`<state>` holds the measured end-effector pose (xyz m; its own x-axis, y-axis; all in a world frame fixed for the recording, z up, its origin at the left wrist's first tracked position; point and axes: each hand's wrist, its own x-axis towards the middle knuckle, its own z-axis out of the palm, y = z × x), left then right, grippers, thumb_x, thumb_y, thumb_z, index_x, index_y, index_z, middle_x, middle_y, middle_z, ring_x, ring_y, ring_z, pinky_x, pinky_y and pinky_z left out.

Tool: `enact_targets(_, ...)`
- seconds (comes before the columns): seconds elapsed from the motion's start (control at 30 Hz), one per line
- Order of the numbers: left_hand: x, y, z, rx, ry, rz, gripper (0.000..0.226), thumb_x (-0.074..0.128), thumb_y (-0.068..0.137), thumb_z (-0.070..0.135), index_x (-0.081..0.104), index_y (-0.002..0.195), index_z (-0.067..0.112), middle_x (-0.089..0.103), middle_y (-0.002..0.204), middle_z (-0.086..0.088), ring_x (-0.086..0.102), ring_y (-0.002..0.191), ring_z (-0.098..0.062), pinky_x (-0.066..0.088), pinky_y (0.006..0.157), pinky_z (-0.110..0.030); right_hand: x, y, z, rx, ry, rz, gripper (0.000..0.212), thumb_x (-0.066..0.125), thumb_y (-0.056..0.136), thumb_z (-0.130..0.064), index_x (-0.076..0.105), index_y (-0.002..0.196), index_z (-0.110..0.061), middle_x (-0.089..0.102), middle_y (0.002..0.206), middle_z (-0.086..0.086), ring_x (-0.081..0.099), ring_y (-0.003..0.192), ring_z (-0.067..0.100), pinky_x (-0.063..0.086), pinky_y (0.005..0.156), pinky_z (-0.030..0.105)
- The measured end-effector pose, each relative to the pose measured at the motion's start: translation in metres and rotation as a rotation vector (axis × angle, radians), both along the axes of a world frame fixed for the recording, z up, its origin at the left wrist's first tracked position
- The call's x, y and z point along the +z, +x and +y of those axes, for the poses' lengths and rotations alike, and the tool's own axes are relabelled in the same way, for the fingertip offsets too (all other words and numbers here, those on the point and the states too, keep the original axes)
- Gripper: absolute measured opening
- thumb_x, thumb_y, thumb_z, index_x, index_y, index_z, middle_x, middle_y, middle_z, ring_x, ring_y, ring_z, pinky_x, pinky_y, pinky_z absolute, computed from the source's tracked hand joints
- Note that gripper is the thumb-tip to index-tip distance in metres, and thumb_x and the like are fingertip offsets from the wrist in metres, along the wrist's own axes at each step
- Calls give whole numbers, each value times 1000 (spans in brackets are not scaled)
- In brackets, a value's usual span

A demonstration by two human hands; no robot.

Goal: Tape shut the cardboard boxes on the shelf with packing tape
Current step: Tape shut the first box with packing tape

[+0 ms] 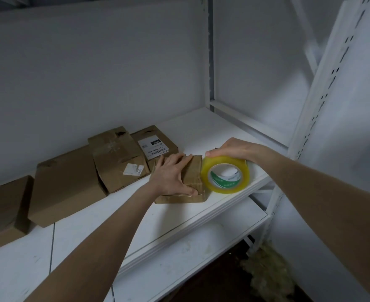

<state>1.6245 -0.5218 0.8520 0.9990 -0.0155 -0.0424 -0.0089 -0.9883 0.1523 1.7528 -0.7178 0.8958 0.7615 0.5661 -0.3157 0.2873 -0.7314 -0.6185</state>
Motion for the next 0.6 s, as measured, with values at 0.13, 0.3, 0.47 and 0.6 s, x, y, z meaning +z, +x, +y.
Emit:
enact_targets(0.13,-2,-1,2,22,-43,-25,128,39,41,88,12,152,30,21,152,3,15,142,-16,-2,118,-46,-1,-2,-1,38,-74,-36,51,66,76,-66,66,95,-18,67,98,8,60,83,19,48,76,33)
enact_targets(0.3,10,5,-7,69,29,112,125,68,58,74,-2,152,30,13,154,-2,11,144,-24,3,115,-57,-1,-4,8,18,-167,-113,54,66,67,-70,60,92,-22,65,94,5,62,84,23,53,86,41)
enact_targets(0.47,20,10,-32,64,34,187,126,77,63,60,-11,150,33,2,158,1,3,145,-27,8,109,-68,7,-8,5,25,-102,-100,46,69,72,-65,61,81,-22,66,85,5,62,79,21,52,70,33)
enact_targets(0.6,28,15,-16,107,-318,-2,130,71,42,70,10,150,36,20,146,4,25,136,-24,21,112,-58,49,1,-6,75,64,-11,37,67,74,-67,60,79,-31,64,87,-5,60,85,17,47,74,30)
